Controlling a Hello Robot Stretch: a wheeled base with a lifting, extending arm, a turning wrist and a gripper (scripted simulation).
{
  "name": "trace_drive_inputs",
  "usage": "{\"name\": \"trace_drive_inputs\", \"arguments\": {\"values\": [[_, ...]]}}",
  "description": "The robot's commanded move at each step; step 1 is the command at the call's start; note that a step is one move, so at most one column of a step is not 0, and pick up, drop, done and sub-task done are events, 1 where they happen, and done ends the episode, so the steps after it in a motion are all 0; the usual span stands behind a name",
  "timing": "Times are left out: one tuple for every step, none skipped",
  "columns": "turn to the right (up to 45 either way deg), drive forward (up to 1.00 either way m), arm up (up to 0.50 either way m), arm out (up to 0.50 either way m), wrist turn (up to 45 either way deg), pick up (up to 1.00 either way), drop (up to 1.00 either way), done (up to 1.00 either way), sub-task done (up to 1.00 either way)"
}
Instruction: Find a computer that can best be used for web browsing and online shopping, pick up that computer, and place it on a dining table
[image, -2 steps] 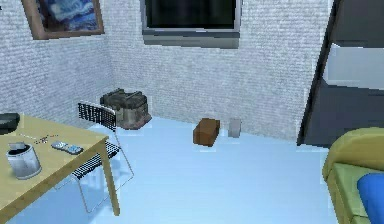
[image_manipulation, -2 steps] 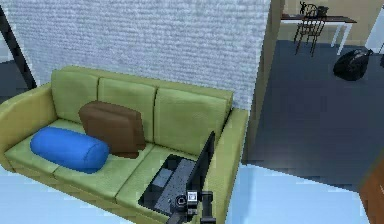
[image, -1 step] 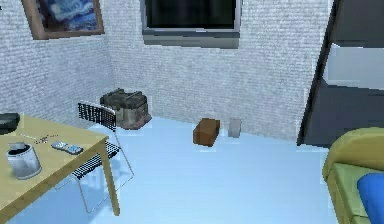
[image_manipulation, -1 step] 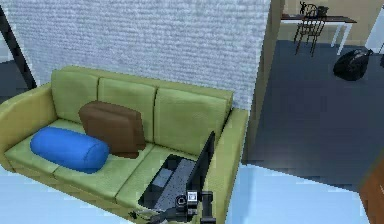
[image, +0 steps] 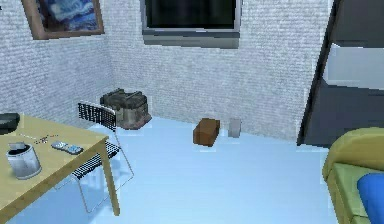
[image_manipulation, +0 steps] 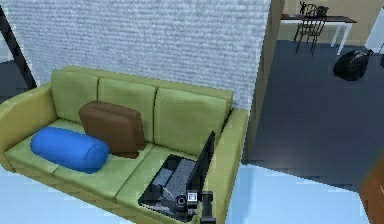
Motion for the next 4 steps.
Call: {"name": "trace_drive_inputs", "arguments": {"values": [[0.0, 0.00, 0.00, 0.00, 45.0, 0.00, 0.00, 0.00, 0.00], [0.0, 0.00, 0.00, 0.00, 6.0, 0.00, 0.00, 0.00, 0.00], [0.0, 0.00, 0.00, 0.00, 0.0, 1.00, 0.00, 0.00, 0.00], [0.0, 0.00, 0.10, 0.00, 0.0, 0.00, 0.00, 0.00, 0.00]]}}
